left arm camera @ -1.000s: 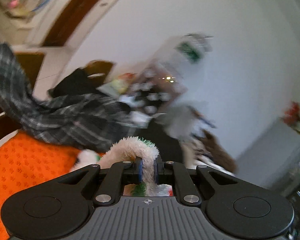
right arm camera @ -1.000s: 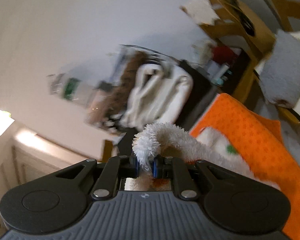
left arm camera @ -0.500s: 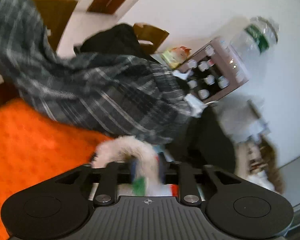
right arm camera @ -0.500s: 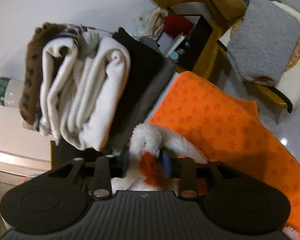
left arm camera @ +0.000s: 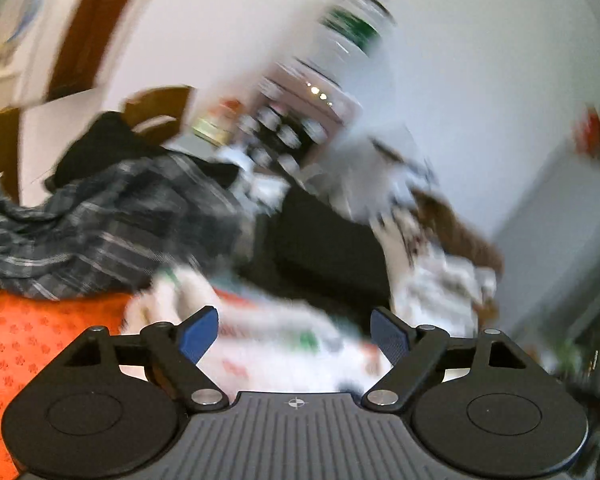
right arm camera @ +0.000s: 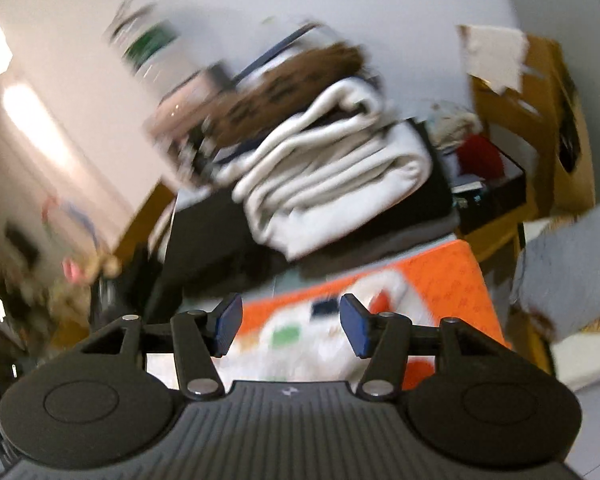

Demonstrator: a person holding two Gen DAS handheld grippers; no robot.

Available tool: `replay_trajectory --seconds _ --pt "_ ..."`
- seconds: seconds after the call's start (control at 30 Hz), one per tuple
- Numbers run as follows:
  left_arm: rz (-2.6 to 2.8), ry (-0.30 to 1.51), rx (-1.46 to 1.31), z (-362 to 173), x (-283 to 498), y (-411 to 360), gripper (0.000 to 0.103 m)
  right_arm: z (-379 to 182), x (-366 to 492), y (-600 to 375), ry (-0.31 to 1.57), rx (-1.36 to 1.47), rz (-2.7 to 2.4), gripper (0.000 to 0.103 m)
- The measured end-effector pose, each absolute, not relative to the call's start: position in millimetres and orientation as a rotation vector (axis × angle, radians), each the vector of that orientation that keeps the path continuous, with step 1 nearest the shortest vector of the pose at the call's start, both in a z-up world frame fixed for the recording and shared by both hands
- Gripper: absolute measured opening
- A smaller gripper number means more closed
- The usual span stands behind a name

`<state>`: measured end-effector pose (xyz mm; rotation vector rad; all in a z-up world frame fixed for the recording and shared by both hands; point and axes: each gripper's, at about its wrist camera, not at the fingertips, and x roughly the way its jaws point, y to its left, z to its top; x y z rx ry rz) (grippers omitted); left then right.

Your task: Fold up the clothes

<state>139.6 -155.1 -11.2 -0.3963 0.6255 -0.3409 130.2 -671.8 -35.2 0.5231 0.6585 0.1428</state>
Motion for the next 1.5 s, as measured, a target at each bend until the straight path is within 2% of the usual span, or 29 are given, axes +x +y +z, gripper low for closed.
replay_trajectory --seconds 0.13,0.3,0.5,0.87,1.07,1.33,1.43,1.5 --pt "-0.409 0.671 -0.237 -33 121 -195 0.085 -37 113 -622 0.706 0.341 0.200 0.063" --pt "-0.428 0.747 -0.176 -71 114 -224 0.085 -59 102 -563 0.737 0.161 0.268 0.068" --pt "-0.396 0.746 -0.095 -91 130 -241 0.085 -92 112 -519 0.797 0.031 0.307 0.068" --pt "-0.351 0.647 -0.003 -87 208 -258 0.085 -98 195 -506 0.748 -0.014 0.283 0.068" --pt "-0.219 0.658 -0.121 -84 254 -233 0.084 -99 239 -518 0.756 0.017 0.199 0.068" --pt "-0.244 0.646 -0.148 -63 207 -230 0.082 -68 202 -525 0.694 0.031 0.211 0.068" --pt "-0.301 0.639 -0.118 -59 177 -251 0.082 -60 179 -518 0.687 0.057 0.241 0.063" --pt "-0.349 0.625 -0.077 -59 162 -268 0.078 -57 166 -509 0.685 0.072 0.265 0.043"
